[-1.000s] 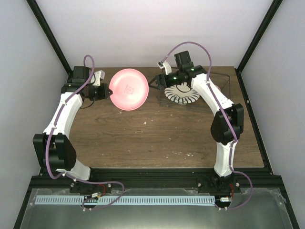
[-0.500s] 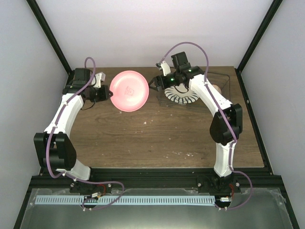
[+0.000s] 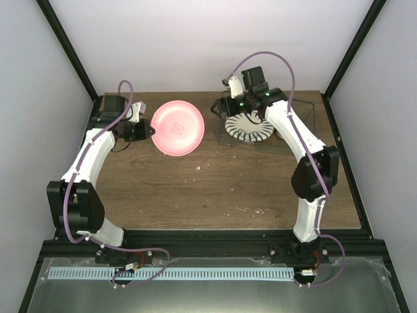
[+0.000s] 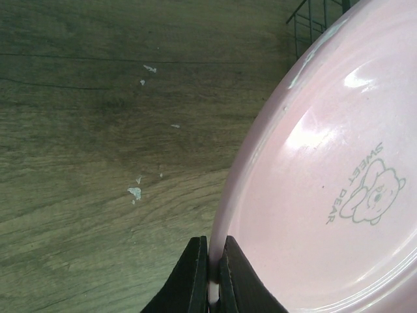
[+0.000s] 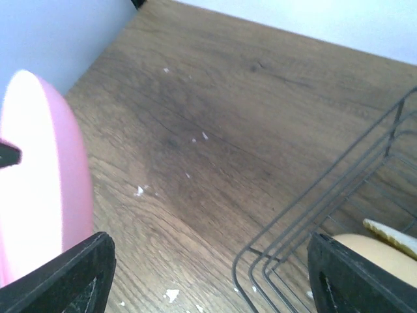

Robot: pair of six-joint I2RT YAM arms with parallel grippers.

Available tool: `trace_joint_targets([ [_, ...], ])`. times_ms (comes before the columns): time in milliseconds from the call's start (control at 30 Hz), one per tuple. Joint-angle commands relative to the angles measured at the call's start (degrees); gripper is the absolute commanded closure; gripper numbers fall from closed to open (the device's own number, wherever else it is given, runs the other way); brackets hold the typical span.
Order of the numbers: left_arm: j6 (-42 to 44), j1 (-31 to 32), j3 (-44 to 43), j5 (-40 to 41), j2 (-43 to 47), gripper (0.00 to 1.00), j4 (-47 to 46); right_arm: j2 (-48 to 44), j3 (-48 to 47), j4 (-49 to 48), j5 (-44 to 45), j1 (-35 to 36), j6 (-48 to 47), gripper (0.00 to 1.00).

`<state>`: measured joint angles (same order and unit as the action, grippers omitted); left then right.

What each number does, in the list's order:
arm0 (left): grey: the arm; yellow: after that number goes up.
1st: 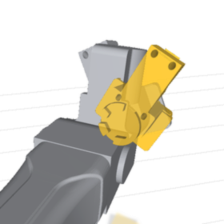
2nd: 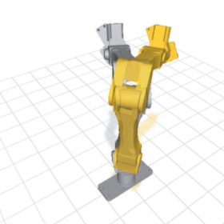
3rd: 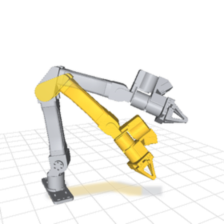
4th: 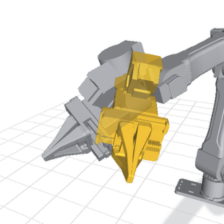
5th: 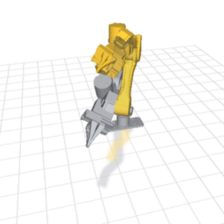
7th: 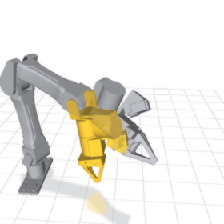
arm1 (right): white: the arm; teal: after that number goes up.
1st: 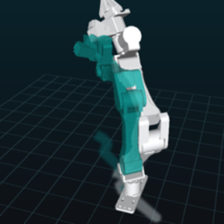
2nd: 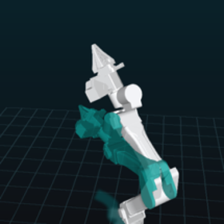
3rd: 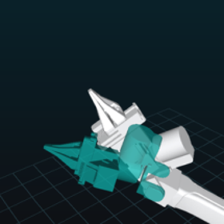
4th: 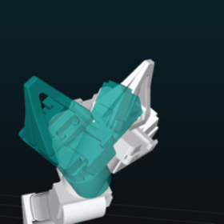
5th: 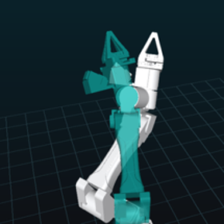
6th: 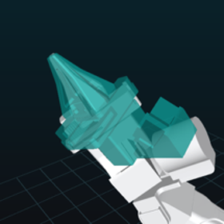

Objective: Load the mixed dishes into the dish rack

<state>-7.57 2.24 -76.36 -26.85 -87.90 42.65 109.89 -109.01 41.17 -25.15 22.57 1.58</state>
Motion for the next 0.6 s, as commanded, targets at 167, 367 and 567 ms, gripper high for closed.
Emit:
trace_joint_targets([
  [167,-1.18,1.01,2.97,-2.27,0.45,1.00,-4.73,-3.53,4.86,-10.88,-17.86,1.64,5.65,0.17],
  [367,-2.51,2.90,2.61,-2.22,-0.35,1.00,-6.93,-1.69,7.40,-11.72,-19.28,2.70,5.77,0.17],
  [567,-3.33,4.49,0.38,-2.38,-1.71,1.00,-7.66,0.18,7.97,-11.71,-20.46,3.97,5.00,0.22],
])
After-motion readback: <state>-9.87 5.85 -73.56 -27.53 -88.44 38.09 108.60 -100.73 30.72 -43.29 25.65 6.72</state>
